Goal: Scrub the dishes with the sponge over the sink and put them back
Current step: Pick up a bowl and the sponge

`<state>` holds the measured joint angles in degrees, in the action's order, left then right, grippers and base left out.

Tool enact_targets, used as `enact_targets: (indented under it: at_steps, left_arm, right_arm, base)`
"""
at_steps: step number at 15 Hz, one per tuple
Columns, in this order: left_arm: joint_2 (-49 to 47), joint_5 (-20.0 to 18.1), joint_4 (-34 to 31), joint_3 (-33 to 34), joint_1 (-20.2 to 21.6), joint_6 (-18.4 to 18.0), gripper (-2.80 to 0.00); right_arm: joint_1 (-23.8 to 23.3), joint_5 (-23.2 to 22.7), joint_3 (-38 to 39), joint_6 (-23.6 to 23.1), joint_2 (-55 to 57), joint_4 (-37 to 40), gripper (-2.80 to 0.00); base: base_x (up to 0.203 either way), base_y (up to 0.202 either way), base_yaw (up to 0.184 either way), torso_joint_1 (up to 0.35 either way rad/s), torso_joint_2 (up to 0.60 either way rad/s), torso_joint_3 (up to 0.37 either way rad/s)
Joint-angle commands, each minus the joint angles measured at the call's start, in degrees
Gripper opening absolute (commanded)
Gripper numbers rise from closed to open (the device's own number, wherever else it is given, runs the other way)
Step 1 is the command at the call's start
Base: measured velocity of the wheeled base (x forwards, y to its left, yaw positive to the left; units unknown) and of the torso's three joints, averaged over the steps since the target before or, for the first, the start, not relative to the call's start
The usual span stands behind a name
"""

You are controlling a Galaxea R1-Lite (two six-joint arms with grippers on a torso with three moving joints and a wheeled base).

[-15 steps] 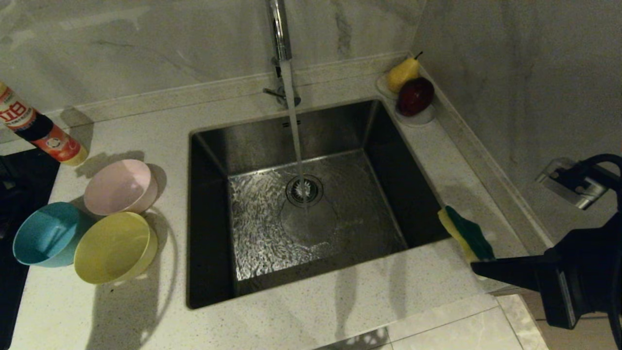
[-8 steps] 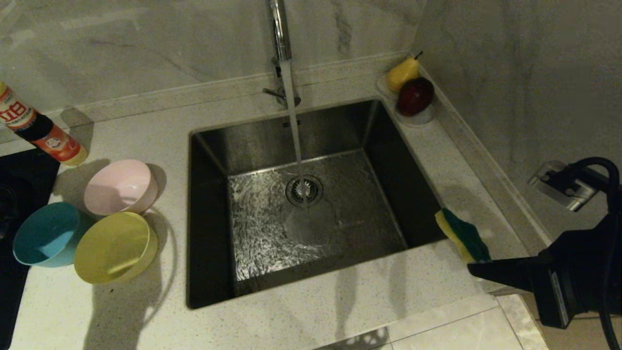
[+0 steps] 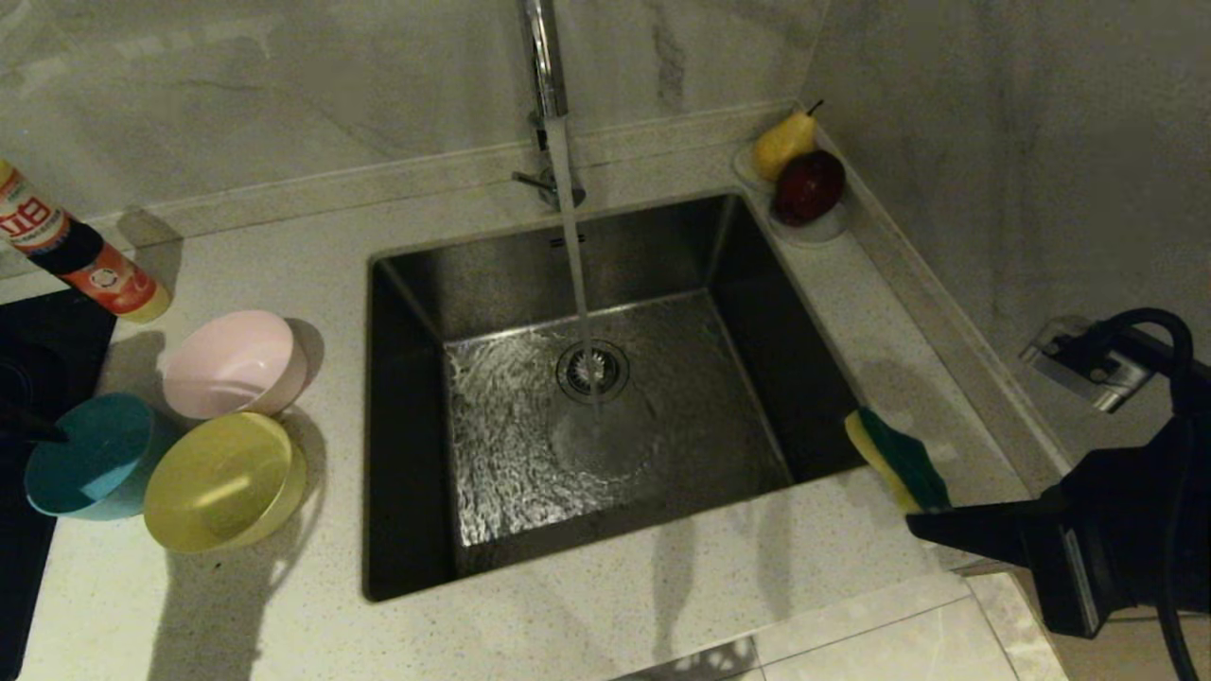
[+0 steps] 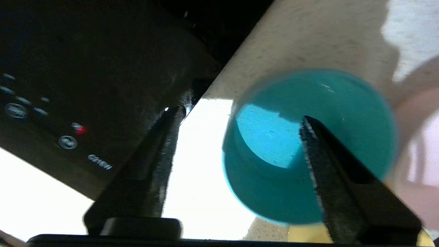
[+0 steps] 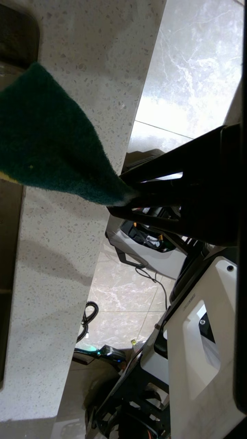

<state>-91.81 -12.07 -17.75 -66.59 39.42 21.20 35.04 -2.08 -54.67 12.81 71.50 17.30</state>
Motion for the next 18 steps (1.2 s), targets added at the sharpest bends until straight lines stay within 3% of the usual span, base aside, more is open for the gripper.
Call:
enact_targets:
  at_steps: [1,4,17,18]
  left_arm:
    - [-2.29,-3.61,0.05,0.81,0.99,1.30,0.00]
    - [-2.50,-8.40,0.08,1.74,1.01,3.15,0.00]
    - [-4.26,-8.76,5.09,6.38,1.01,3.06,0.00]
    - [-4.26,-8.76,5.09,6.38,1.01,3.06,-2.80]
  right_arm:
    - [0.03,-0.11,0.04,0.11,0.40,0.10,-2.80]
    - [0.03,-0.11,0.09,0.11,0.40,0.10,-2.80]
    - [0.03,-0.11,0.06,0.18,0.68,0.06,-2.80]
    - [0.03,-0.13,0.01,0.11,0.75,0.04,-2.80]
  base:
    - [0.000,0.000,0.000,0.000,0.00,0.000]
    - [0.000,0.000,0.000,0.000,0.00,0.000]
    - [0.000,0.000,0.000,0.000,0.00,0.000]
    - [0.000,0.000,0.000,0.000,0.00,0.000]
